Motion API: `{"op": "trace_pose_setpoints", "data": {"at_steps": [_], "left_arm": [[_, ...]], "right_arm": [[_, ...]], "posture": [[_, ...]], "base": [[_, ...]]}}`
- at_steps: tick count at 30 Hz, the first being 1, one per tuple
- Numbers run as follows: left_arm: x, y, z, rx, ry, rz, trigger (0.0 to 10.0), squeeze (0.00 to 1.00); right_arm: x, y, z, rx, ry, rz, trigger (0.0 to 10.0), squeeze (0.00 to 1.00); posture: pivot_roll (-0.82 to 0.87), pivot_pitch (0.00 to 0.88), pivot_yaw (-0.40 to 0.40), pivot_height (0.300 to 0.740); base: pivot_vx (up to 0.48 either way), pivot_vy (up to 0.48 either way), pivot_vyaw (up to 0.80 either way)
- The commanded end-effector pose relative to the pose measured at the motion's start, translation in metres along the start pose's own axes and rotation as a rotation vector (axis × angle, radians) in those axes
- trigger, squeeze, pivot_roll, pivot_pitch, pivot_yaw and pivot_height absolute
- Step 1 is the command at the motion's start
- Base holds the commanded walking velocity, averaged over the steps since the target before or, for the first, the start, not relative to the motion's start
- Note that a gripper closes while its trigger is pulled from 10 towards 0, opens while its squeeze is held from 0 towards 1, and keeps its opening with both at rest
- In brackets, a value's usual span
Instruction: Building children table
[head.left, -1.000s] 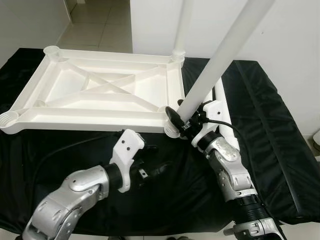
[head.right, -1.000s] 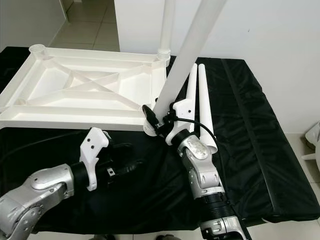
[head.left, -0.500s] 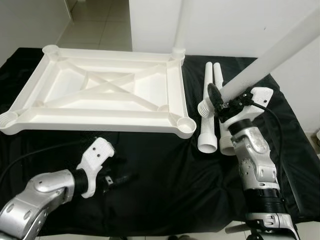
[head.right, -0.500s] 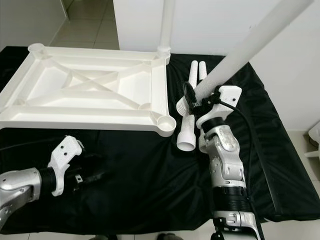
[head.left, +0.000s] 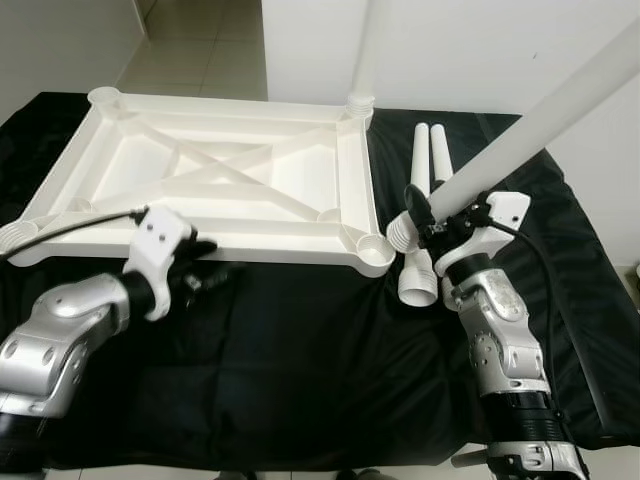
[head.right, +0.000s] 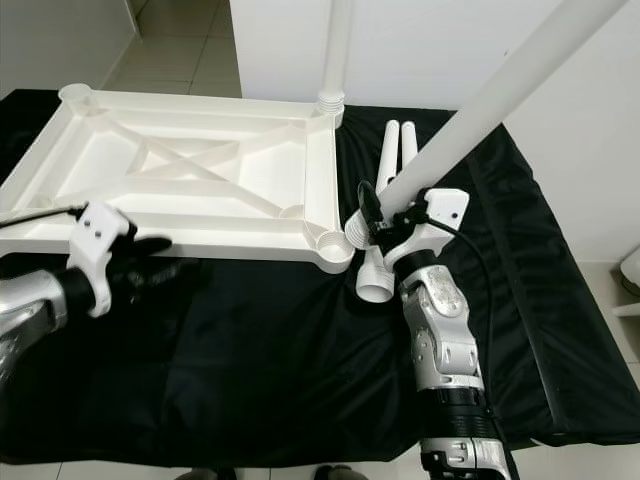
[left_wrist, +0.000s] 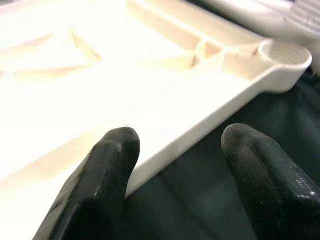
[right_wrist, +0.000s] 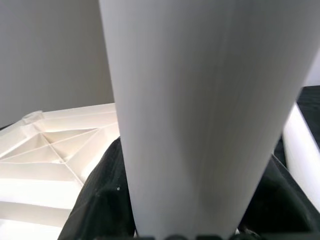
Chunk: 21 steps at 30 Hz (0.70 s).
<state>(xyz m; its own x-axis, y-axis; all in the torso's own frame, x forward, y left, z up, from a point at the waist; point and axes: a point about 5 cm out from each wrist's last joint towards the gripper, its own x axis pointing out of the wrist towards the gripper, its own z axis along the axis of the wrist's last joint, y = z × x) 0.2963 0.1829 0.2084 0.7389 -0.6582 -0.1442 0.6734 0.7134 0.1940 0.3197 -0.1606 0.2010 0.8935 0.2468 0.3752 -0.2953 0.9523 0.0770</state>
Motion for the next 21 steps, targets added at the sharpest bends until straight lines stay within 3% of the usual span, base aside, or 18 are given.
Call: {"op": "trace_pose_setpoints", "data": {"at_steps": [1, 4, 7, 14, 21], "left_arm": [[0.005, 0.001, -0.001, -0.002, -0.006, 0.043, 10.0, 0.0], [0.033, 0.0, 0.019, -0.005, -0.101, 0.023, 10.0, 0.0], [0.051, -0.006, 0.029, 0.042, -0.147, -0.003, 10.0, 0.0], [0.064, -0.014, 0.043, 0.017, -0.207, -0.052, 10.0, 0.0], [0.081, -0.031, 0.073, 0.047, -0.294, -0.185, 10.0, 0.0]], "right_arm": [[-0.002, -0.001, 0.001, -0.005, 0.003, -0.005, 10.0, 0.0], [-0.001, 0.002, -0.001, -0.017, 0.026, 0.007, 10.0, 0.0], [0.0, 0.002, -0.002, -0.037, 0.044, 0.016, 10.0, 0.0], [0.001, 0.002, -0.001, -0.05, 0.073, 0.069, 10.0, 0.0], [0.009, 0.007, 0.0, -0.095, 0.157, 0.237, 10.0, 0.0]], "posture": [[-0.01, 0.131, -0.003, 0.74], [-0.02, 0.132, 0.002, 0.74], [-0.03, 0.132, 0.007, 0.74], [-0.03, 0.131, 0.011, 0.74], [-0.01, 0.119, 0.0, 0.74]], "base": [[0.0, 0.0, 0.0], [0.0, 0.0, 0.0], [0.0, 0.0, 0.0], [0.0, 0.0, 0.0], [0.0, 0.0, 0.0]]}}
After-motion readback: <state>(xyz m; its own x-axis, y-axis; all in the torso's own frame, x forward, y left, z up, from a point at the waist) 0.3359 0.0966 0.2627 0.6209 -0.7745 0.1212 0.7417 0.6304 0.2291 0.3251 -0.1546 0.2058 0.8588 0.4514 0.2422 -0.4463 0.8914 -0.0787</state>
